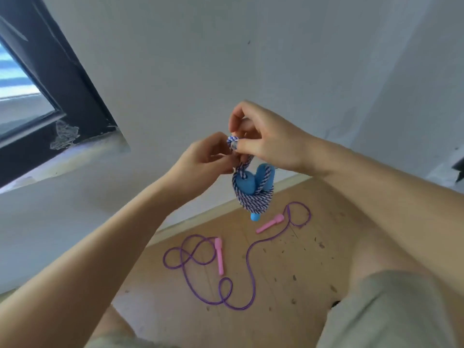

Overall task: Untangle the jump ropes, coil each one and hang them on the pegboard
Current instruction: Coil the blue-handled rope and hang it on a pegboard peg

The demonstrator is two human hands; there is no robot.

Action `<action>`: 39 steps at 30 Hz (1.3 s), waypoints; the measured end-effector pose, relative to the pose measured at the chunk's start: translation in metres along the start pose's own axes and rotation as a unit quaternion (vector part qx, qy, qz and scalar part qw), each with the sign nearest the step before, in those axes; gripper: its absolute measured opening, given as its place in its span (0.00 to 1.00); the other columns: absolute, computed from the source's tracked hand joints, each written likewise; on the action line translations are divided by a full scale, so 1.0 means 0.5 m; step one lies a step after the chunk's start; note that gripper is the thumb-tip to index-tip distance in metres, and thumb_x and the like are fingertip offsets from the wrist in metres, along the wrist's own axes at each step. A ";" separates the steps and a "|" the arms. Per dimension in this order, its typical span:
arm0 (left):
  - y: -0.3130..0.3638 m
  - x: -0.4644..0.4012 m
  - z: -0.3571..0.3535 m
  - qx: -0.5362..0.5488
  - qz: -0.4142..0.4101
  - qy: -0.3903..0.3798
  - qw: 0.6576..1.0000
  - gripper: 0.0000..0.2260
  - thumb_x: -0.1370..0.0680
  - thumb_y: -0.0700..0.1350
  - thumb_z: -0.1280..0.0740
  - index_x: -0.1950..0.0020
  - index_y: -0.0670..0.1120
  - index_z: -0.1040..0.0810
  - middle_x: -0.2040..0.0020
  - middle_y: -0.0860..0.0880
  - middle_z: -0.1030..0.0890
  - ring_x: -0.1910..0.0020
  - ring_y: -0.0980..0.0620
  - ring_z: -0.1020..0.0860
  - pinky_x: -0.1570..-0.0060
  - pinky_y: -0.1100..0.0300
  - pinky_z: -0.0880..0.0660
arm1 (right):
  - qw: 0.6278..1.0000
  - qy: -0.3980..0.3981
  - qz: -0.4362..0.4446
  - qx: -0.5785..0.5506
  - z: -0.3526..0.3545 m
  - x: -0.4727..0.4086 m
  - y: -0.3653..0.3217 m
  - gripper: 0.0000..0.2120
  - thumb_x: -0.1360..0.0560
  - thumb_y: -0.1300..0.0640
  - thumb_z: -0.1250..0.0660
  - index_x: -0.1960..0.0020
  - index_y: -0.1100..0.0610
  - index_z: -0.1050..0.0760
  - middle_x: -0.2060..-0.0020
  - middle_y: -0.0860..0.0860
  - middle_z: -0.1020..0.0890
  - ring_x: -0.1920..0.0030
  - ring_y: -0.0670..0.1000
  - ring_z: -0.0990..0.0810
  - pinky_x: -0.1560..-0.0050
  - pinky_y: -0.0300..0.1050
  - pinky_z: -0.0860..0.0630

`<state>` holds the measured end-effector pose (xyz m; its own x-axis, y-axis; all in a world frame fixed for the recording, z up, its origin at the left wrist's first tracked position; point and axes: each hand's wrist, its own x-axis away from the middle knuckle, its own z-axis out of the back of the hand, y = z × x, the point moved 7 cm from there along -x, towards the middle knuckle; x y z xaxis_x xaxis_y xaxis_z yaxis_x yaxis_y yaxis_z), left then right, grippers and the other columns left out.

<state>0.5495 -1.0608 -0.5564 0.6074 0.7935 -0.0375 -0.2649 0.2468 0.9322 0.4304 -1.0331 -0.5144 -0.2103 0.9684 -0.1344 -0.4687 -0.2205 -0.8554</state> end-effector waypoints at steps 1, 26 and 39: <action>0.026 -0.017 0.004 -0.002 -0.008 0.007 1.000 0.08 0.20 0.33 0.35 0.41 0.34 0.26 0.48 0.41 0.18 0.48 0.48 0.17 0.46 0.56 0.19 | 1.000 0.006 0.000 -0.001 0.023 -0.010 -0.006 0.08 0.22 0.66 0.35 0.48 0.55 0.31 0.59 0.55 0.20 0.60 0.53 0.18 0.50 0.55 0.20; 0.972 -0.320 0.178 -0.070 -0.062 -0.033 0.995 0.05 0.18 0.40 0.37 0.49 0.38 0.24 0.55 0.44 0.15 0.56 0.51 0.15 0.63 0.64 0.19 | 0.947 0.276 -0.011 -0.163 0.747 -0.104 -0.592 0.06 0.25 0.70 0.31 0.51 0.61 0.22 0.60 0.54 0.18 0.64 0.51 0.18 0.58 0.43 0.20; 1.341 -0.415 0.239 -0.248 -0.130 0.053 0.959 0.04 0.18 0.44 0.39 0.50 0.44 0.27 0.58 0.46 0.17 0.60 0.48 0.16 0.56 0.45 0.20 | 0.943 0.318 0.009 -0.096 1.020 -0.146 -0.839 0.06 0.25 0.69 0.32 0.48 0.64 0.24 0.57 0.55 0.18 0.60 0.50 0.16 0.55 0.44 0.18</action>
<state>0.3352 -1.1265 0.1195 0.6286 0.7153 -0.3053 -0.4544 0.6563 0.6023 0.2046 -1.0710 0.1093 0.3690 0.8523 -0.3707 -0.2935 -0.2715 -0.9166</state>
